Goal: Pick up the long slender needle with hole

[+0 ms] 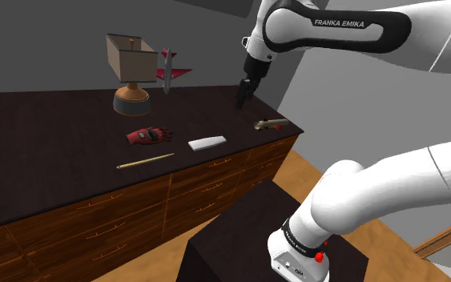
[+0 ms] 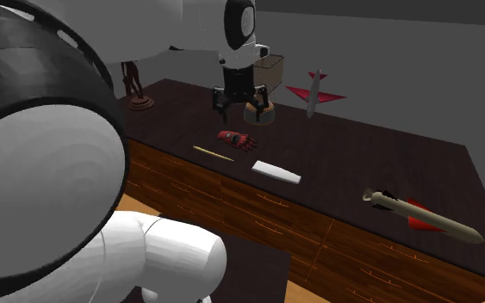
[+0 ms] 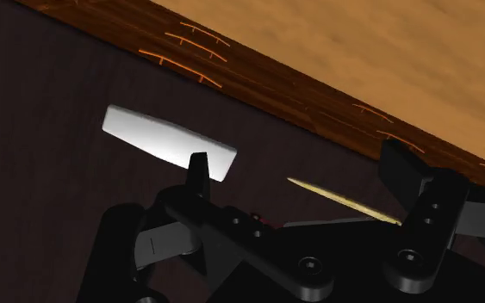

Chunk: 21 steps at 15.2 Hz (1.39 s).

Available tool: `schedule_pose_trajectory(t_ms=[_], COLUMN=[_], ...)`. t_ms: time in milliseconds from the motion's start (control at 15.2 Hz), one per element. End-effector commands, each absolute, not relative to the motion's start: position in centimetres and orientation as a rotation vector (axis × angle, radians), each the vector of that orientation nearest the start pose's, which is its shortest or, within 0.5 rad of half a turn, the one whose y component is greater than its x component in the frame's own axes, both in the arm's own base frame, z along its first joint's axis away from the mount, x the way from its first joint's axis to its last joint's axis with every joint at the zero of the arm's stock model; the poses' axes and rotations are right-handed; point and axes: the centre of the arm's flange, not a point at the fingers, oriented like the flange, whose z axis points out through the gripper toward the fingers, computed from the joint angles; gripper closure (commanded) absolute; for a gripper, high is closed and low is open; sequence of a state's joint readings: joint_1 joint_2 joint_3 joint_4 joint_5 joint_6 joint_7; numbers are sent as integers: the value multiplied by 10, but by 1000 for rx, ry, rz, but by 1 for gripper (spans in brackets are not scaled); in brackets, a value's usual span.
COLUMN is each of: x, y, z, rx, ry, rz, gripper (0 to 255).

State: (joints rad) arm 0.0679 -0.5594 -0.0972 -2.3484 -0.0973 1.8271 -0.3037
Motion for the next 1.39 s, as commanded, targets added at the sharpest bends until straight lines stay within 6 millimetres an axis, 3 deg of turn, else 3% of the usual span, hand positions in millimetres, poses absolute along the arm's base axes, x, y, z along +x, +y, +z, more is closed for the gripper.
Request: schedule_pose_trajectory(t_ms=[0, 660, 1320], x=[406, 490, 555], y=[-20, 29, 99], z=[519, 431, 342], rx=[-3136, -3016, -2820], ry=[-596, -1079, -1538], rz=[-50, -50, -48], gripper=[0, 0, 0])
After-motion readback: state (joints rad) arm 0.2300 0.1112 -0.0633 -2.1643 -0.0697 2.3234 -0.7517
